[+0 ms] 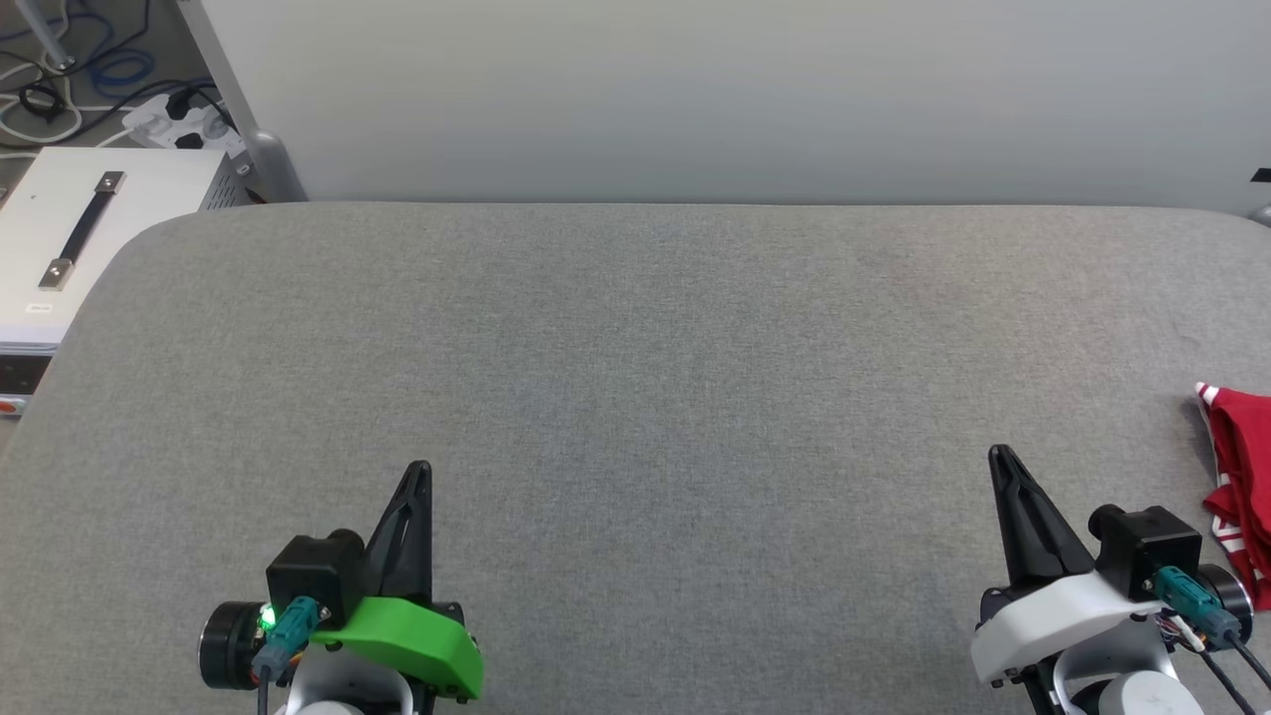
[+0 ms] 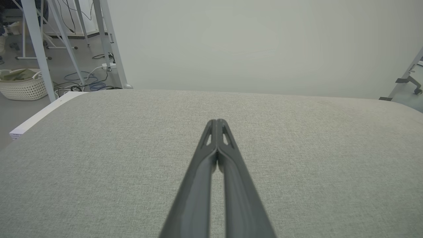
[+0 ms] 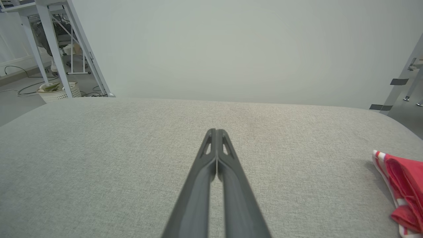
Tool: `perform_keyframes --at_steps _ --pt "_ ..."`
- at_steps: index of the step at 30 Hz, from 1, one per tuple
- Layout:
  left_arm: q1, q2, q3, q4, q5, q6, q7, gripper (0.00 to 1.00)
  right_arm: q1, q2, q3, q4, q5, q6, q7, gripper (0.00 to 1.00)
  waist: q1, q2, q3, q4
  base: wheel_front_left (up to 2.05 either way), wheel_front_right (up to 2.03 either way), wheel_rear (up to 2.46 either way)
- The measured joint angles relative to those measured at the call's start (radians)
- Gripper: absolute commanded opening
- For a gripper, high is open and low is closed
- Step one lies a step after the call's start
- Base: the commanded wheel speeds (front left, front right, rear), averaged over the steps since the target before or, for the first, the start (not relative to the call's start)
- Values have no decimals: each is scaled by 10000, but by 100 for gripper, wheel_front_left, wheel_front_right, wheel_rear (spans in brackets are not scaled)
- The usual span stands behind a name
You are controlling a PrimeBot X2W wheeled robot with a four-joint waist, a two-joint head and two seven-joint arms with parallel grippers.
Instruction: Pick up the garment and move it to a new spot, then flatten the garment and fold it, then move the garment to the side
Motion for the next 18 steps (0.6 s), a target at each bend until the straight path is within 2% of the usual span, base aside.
perform_keyframes --at_steps 18 --pt "-4 -2 148 -155 351 192 366 0 4 88 -65 -190 -330 0 351 0 0 0 -59 -115 0 0 0"
